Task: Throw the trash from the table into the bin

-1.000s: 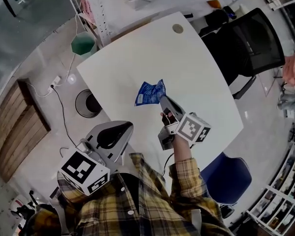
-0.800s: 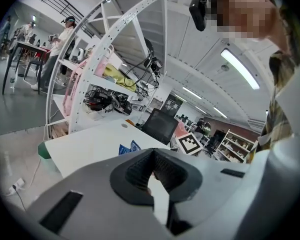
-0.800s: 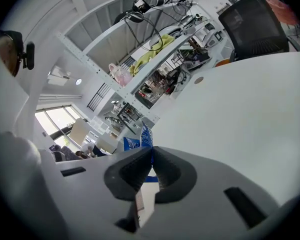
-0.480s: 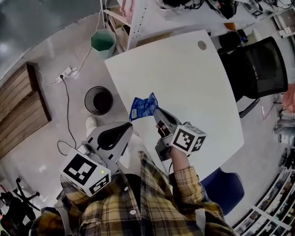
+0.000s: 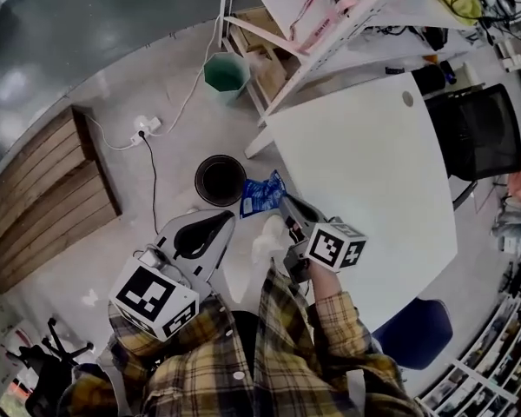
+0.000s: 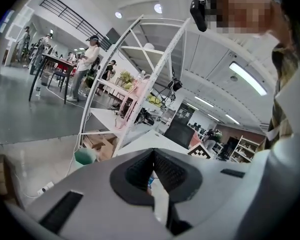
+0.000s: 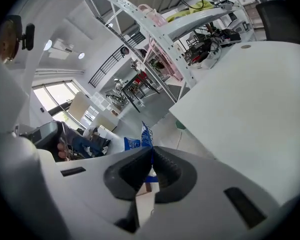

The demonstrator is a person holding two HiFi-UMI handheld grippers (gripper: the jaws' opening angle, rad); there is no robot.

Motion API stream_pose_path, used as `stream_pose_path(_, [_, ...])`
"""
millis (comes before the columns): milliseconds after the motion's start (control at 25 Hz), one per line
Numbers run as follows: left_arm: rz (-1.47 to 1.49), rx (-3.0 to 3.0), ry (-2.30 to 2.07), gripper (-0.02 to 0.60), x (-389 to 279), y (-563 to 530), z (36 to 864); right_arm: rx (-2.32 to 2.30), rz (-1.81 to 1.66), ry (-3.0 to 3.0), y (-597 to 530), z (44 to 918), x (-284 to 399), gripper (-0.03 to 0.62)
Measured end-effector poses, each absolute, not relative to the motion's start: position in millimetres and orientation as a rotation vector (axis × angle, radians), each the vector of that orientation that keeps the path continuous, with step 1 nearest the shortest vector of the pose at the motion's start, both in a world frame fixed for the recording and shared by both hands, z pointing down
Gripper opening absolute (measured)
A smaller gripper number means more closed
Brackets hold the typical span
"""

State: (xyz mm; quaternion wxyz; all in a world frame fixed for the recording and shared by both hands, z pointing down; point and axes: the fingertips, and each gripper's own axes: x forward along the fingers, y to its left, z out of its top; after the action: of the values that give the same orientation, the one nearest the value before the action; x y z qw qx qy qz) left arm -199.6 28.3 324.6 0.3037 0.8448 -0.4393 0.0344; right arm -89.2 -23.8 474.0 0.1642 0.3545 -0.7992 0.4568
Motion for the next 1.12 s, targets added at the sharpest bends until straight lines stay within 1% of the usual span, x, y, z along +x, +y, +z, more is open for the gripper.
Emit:
stream_pose_path(240, [0.149, 2.234, -1.154, 0.008, -270.4, 24.9, 347.8, 1.066, 1.379, -2.228, -21.4, 511.9, -145.8, 0.002])
stream_pose_path(400, [0.195, 2.183, -1.157, 0.008, -296.7, 20.0, 382.2, 1.084, 1.406, -2.190, -27.1, 541.9, -166.2, 0.003])
stream_pose_path(680, [0.197, 2.089, -1.184, 0.008, -286.8, 5.6, 473.8, 1.132, 1.411, -2.119, -40.2, 629.1, -158.9, 0.003])
stream_pose_path(1120, [0.293, 1.934, -1.201, 0.008, -265.5, 3.9, 681.4, 1.130, 1.361, -2.036, -47.0, 810.1, -164.0, 0.003])
